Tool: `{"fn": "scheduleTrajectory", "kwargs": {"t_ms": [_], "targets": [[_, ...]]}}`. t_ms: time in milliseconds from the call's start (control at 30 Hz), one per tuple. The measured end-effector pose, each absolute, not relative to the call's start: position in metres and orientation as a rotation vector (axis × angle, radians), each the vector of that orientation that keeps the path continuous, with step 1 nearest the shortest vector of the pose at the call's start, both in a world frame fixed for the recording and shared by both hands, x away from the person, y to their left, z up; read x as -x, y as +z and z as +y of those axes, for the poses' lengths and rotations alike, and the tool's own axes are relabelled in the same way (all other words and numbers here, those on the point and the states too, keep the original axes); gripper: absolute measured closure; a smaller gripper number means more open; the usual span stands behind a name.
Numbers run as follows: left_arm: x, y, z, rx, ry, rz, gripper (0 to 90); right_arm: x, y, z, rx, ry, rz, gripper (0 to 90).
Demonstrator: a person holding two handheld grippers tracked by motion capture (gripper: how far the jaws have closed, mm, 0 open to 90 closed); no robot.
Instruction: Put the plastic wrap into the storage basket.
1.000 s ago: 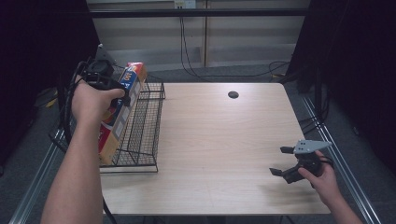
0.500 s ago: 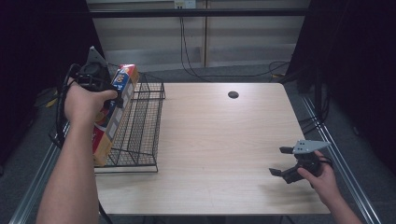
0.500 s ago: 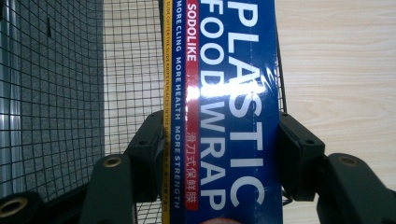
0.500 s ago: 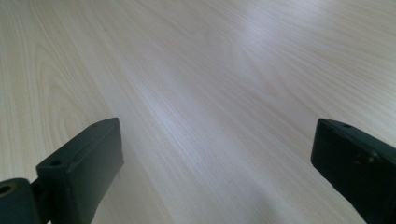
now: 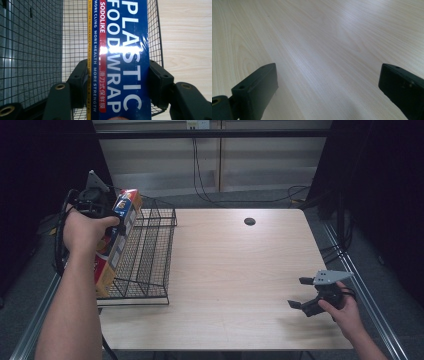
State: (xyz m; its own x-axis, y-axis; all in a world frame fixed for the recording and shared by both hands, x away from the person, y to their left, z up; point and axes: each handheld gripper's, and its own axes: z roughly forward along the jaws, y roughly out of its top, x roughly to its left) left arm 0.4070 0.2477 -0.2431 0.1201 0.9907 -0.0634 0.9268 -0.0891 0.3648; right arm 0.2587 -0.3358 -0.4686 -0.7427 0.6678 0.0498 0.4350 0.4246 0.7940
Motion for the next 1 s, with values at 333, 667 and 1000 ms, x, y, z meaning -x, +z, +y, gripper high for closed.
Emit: {"fn": "scheduleTrajectory", "kwargs": {"t_ms": [333,667,1000], "targets": [[-0.408,-0.247,0.258,-2.068,0.283,1.912,43.1,-0.259,-0.469,-0.337,-0.957,1.219,2.413,2.2],[-0.407,-0.251,0.268,-2.052,0.292,1.937,43.1,-0.259,-0.469,-0.336,-0.955,1.218,2.418,2.2],[-0.407,-0.255,0.276,-2.035,0.294,1.965,43.0,-0.259,-0.47,-0.335,-0.951,1.216,2.424,2.2]]}}
